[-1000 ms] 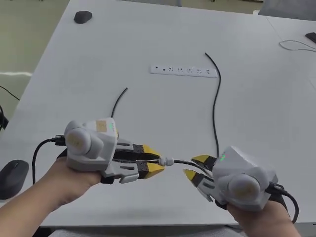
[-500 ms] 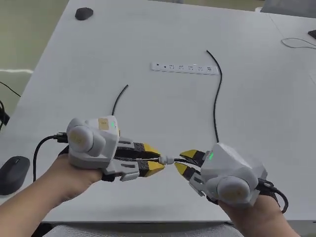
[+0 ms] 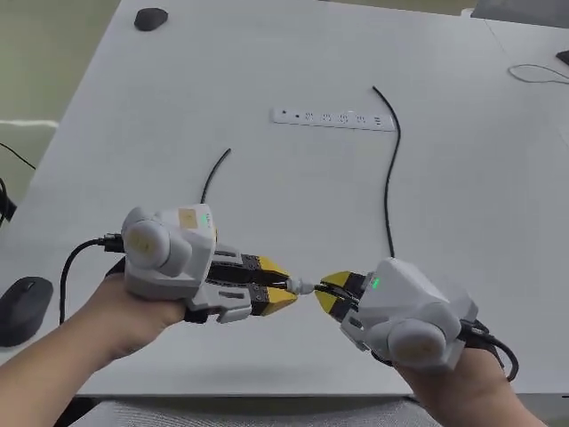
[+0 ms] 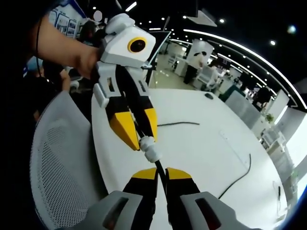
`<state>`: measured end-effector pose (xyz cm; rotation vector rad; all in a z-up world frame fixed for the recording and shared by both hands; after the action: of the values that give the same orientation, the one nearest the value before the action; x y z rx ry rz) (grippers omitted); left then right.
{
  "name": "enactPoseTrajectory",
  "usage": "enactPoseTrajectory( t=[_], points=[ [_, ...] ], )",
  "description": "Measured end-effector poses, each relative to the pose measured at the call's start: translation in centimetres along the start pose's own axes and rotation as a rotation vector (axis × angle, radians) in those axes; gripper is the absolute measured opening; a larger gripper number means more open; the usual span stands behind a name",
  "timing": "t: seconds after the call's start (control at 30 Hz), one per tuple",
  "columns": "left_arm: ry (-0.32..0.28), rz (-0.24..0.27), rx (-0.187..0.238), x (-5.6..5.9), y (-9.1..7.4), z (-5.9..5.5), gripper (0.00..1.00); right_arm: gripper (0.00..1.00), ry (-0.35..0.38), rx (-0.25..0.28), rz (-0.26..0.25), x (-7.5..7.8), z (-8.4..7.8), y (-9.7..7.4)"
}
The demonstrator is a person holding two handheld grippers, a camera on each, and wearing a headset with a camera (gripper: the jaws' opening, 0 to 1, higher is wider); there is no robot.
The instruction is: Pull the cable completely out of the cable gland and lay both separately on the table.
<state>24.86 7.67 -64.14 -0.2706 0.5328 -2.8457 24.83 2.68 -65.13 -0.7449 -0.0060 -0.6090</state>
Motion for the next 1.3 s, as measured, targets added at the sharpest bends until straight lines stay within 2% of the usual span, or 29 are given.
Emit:
enactPoseTrajectory(
  t=[0.27,0.57,0.77,1.0,1.3],
  points=[
    [0.001,-0.001,-0.005,0.0,0.1,-0.1,0.14,0.0,0.052,-0.009,0.011,-0.1,-0.3,0.2],
    [0.011,0.009,0.002,-0.2,0.1,0.1,0.14,0.0,0.128,-0.013,0.004,0.6,-0.5,0.5],
    [0.014,0.016,0.003,-0.5,0.0,0.2,0.14,0.0,0.146,-0.022,-0.001,1.0,-0.7,0.7],
    [0.01,0.024,0.012,-0.7,-0.4,0.3,0.15,0.0,0.215,-0.054,-0.025,2.1,-2.6,0.7],
    [0.004,0.023,0.035,-0.7,-0.4,0.8,0.15,0.0,0.344,-0.089,-0.068,3.3,-5.0,0.7]
  ],
)
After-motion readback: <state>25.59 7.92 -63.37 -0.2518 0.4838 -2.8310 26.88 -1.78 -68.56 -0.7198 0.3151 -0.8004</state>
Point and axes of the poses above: the centre of the closed fingertips' face, and the gripper's own axes: y roughly forward along the fingers, x roughly to its right, z roughly out of its top, the point moved 2 cm from there along -y, roughly backward along the fingers, and after that the axes turned 5 degrees about y, right-handed, at the moved point
